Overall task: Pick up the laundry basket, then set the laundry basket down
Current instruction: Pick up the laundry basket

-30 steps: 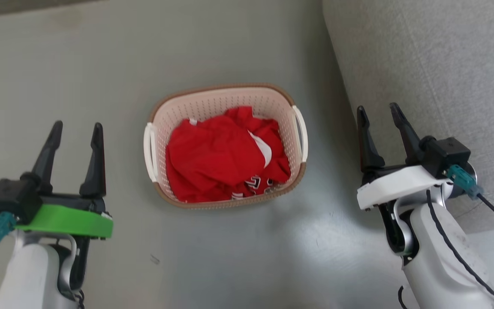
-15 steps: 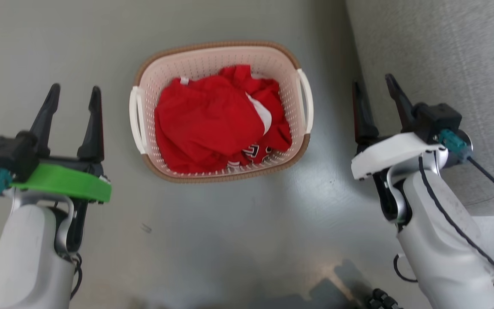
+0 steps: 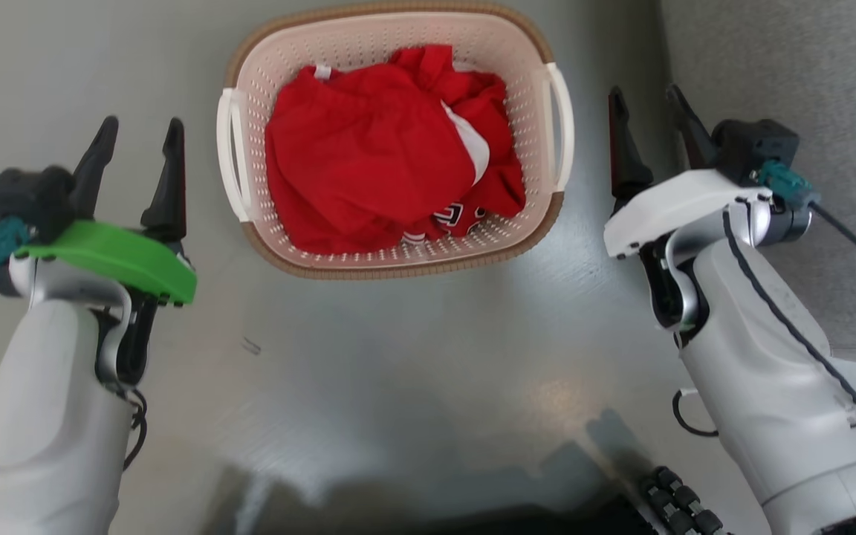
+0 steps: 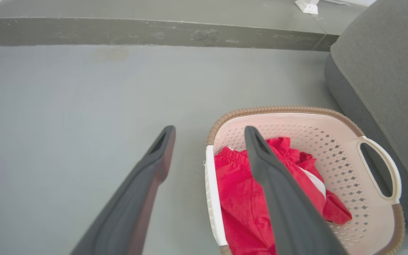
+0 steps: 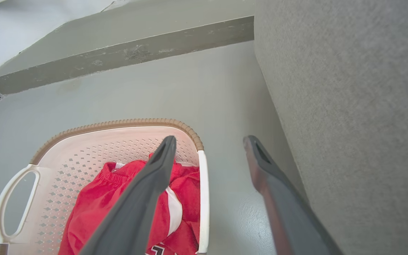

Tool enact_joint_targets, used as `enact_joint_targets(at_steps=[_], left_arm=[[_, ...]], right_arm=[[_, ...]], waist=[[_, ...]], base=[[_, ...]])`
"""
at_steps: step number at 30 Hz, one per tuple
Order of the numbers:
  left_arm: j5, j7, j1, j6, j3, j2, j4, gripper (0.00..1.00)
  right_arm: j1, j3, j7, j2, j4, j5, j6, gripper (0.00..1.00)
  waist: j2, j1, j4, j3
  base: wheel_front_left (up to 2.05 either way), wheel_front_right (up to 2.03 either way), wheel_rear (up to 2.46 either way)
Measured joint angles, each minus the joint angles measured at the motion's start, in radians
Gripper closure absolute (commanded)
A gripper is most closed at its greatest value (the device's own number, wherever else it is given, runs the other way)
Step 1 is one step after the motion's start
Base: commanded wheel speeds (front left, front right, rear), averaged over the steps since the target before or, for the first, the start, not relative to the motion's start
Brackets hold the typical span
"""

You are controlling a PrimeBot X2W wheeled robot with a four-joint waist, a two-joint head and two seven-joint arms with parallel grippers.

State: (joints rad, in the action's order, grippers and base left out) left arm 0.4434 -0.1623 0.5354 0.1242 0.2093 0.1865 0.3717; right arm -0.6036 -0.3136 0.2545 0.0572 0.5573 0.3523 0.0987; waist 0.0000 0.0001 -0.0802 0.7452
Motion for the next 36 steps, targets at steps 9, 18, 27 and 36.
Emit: enact_joint_targets(at_steps=[9, 18, 27, 36], left_arm=[[0.055, 0.039, 0.097, 0.0, 0.067, -0.005, 0.075, 0.0], [0.104, 0.091, 0.192, 0.0, 0.128, -0.013, 0.168, 0.0], [0.117, 0.119, 0.26, 0.0, 0.146, -0.013, 0.251, 0.0], [0.15, 0.153, 0.311, 0.0, 0.198, -0.022, 0.309, 0.0]], right_arm=[[-0.086, -0.035, 0.0, 0.002, 0.097, 0.068, 0.002, 0.0], [-0.174, -0.08, 0.0, 0.004, 0.189, 0.122, 0.009, 0.0], [-0.225, -0.125, -0.01, 0.005, 0.255, 0.163, 0.01, 0.0], [-0.284, -0.174, -0.022, 0.006, 0.308, 0.215, 0.017, 0.0]], waist=[[0.0, 0.0, 0.015, 0.067], [0.0, 0.0, 0.025, 0.133], [0.0, -0.0001, 0.028, 0.177], [0.0, -0.0001, 0.037, 0.215]], base=[[0.0, 0.0, 0.0], [0.0, 0.0, 0.0], [0.0, 0.0, 0.0], [0.0, 0.0, 0.0]])
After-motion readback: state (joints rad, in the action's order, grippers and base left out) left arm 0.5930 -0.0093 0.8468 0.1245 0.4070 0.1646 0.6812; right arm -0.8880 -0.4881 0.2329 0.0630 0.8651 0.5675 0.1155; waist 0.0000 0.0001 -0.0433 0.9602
